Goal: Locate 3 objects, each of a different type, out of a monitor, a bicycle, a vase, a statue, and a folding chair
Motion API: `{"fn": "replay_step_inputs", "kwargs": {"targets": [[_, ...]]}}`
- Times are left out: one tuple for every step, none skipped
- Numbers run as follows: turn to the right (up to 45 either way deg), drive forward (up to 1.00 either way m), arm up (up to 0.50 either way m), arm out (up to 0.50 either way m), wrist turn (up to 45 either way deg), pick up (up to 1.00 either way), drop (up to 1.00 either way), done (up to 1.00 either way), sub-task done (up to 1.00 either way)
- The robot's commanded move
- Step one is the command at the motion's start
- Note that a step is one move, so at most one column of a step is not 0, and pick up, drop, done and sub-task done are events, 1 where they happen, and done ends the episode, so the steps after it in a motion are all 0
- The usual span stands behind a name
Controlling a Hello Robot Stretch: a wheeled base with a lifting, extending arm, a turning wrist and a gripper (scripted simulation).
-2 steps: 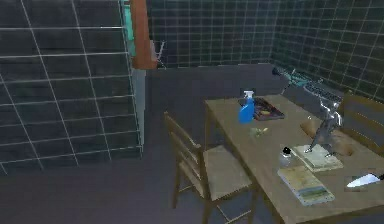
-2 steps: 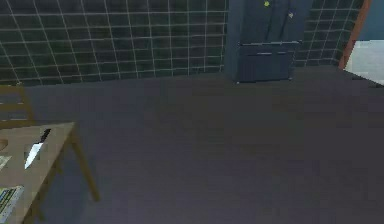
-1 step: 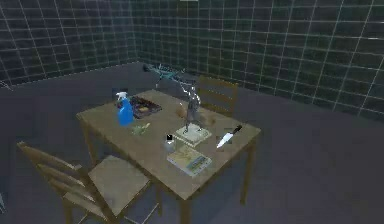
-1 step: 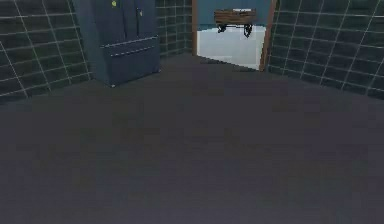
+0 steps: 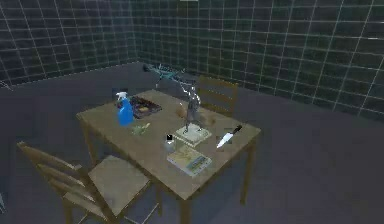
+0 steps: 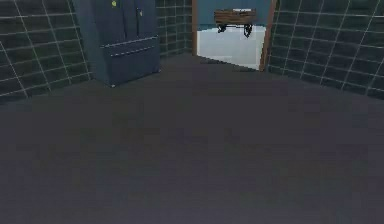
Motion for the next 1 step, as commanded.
{"fn": "replay_step_inputs", "kwargs": {"targets": [[45.0,0.0,0.0,0.0,0.0,0.0,0.0,0.0,0.0]]}}
